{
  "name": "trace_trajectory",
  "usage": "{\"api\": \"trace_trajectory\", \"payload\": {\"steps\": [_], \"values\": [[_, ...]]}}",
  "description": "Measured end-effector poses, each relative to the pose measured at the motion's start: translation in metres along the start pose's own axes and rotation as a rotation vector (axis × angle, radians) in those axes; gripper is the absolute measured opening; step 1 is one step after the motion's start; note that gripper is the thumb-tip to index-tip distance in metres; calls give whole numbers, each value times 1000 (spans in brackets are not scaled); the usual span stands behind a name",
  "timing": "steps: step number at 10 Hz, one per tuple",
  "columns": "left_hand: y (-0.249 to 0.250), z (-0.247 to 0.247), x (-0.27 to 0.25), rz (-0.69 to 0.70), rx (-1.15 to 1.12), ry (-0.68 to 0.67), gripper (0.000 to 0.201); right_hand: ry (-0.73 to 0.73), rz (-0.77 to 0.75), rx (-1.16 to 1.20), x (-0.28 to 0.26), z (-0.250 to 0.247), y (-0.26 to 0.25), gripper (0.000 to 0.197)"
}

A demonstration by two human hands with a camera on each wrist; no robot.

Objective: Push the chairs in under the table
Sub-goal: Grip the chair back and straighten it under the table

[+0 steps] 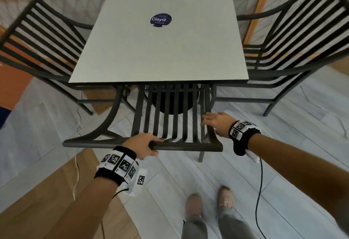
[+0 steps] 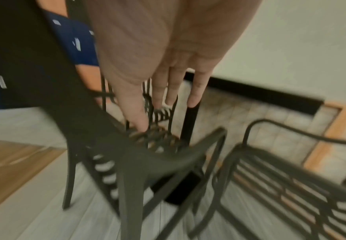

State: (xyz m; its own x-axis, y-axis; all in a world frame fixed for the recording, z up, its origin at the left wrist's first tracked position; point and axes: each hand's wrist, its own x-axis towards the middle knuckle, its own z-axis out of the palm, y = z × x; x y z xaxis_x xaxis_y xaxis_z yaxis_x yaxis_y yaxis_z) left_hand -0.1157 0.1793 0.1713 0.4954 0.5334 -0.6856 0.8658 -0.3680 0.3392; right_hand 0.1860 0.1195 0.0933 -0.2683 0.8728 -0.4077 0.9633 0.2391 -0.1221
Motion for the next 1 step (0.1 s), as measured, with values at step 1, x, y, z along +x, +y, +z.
{"api": "trace_trajectory", "payload": {"steps": [1], "values": [[0, -16, -16, 36, -105, 47, 40, 136, 31, 47, -18, -57, -7, 41]]}}
